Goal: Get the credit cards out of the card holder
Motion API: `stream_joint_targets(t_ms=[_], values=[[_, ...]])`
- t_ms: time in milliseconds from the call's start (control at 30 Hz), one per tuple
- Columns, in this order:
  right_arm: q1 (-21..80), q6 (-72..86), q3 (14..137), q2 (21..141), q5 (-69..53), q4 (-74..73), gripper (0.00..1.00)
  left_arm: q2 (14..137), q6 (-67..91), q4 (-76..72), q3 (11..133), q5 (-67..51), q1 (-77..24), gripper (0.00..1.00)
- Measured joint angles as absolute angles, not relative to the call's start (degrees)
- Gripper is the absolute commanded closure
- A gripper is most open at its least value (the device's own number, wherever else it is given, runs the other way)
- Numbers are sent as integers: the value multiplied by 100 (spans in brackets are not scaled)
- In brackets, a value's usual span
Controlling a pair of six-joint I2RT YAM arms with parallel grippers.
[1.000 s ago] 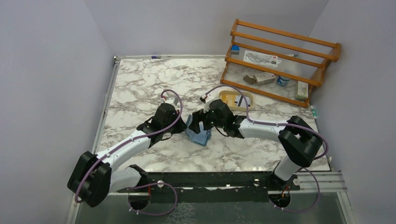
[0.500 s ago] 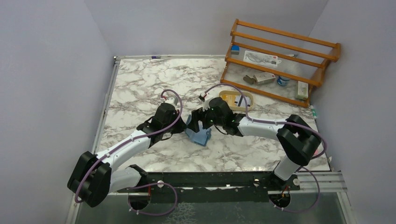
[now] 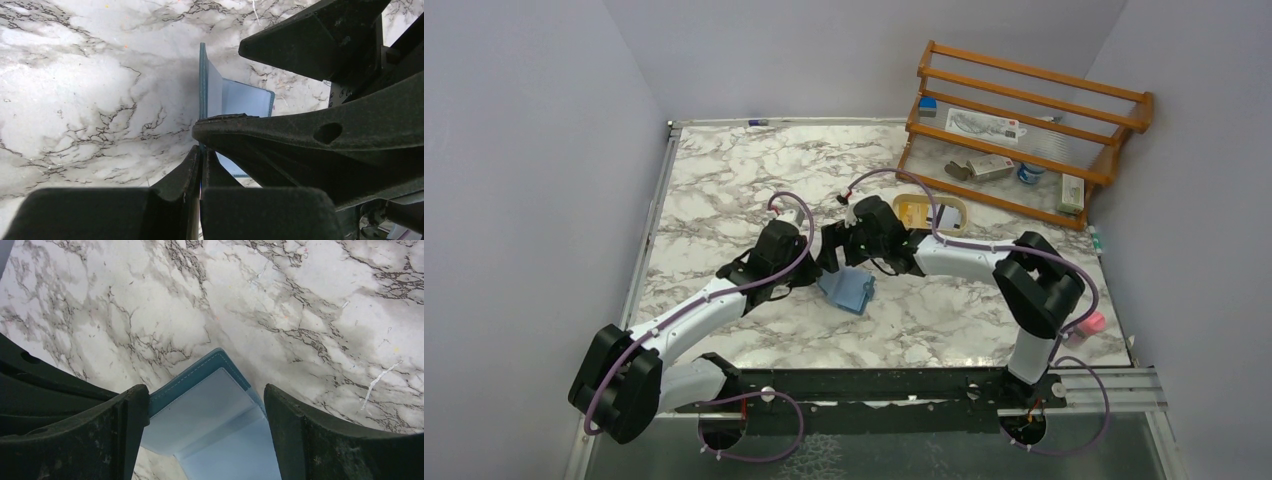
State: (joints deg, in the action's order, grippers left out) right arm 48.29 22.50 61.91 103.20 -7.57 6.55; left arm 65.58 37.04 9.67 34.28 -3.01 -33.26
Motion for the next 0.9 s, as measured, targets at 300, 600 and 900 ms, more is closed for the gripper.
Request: stream_joint_targets(t_ms=[300,600,900], values=[[4831,2250,6281,10475,-766,604,11,6558,3704,1081,3428,-294,-3323,100],[4831,2344,6248,10479,-731,615,11,6576,3704,1107,3428,-296,-3323,100],[4801,2421,6119,10215,-707,513,10,6619,3704,972,3428,-301,-3339,100]])
